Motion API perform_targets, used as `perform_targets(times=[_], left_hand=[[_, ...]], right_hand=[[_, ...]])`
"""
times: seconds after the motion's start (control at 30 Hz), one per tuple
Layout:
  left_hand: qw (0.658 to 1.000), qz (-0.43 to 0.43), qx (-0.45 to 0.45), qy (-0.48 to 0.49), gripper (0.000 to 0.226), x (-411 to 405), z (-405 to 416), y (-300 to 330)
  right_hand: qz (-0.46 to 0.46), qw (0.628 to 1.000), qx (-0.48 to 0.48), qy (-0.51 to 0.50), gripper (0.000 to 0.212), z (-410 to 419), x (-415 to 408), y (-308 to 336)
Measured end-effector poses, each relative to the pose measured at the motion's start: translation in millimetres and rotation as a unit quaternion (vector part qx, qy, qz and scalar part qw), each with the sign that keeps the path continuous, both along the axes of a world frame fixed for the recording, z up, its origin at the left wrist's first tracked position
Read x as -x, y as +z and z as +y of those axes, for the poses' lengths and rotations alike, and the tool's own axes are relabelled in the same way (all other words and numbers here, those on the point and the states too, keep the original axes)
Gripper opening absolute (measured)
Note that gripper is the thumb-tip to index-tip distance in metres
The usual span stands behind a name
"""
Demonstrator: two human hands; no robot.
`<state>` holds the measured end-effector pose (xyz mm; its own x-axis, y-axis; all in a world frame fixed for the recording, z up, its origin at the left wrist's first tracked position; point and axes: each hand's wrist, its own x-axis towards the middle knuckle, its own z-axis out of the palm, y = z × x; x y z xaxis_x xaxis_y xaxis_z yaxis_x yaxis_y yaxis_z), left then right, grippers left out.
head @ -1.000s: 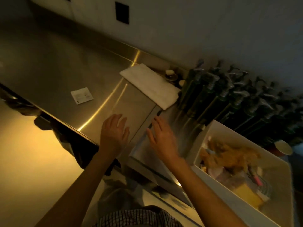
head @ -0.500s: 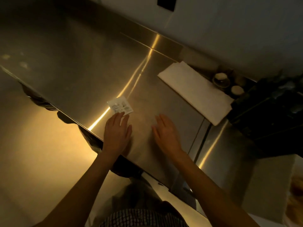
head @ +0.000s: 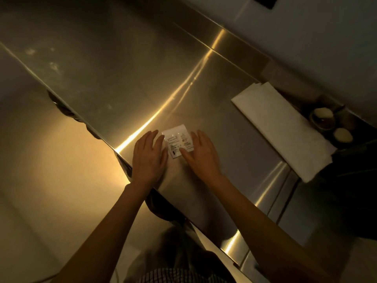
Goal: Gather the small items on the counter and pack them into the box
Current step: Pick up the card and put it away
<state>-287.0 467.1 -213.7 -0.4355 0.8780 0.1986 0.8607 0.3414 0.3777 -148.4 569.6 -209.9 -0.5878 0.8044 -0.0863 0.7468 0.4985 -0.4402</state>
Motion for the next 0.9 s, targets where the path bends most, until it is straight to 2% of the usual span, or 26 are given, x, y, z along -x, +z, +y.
perform_targets(times=[0.1,0.33,0.5,0.63,0.77,0.9], left_hand=[[1.0,0.002,-0.015,0.005,0.047,5.9,0.0,0.0],[0.999,0.007,-0.029,0.028,0.045,18.6,-7.1,-2.3],[0.998,0.018,-0.032,0.042,0.043,27.2,-15.9,-9.2],[0.998,0.022,-0.037,0.045,0.043,28.3,-19.4,-12.1],[0.998,0.021,-0.041,0.046,0.042,26.9,-22.3,-11.7],[0.998,0.026,-0.042,0.046,0.038,27.3,-25.8,-11.0]], right_hand=[[-0.021,1.0,0.019,0.006,0.08,-1.5,24.6,-10.0],[-0.073,0.997,-0.009,0.0,0.084,-4.8,52.2,-32.8],[-0.049,0.998,-0.026,-0.009,0.067,-4.0,56.3,-37.3],[-0.036,0.999,-0.028,-0.006,0.061,-2.5,55.0,-33.3],[-0.06,0.995,-0.065,0.04,0.058,3.1,53.5,-27.3],[-0.034,0.99,-0.111,0.08,0.04,5.5,51.1,-23.8]])
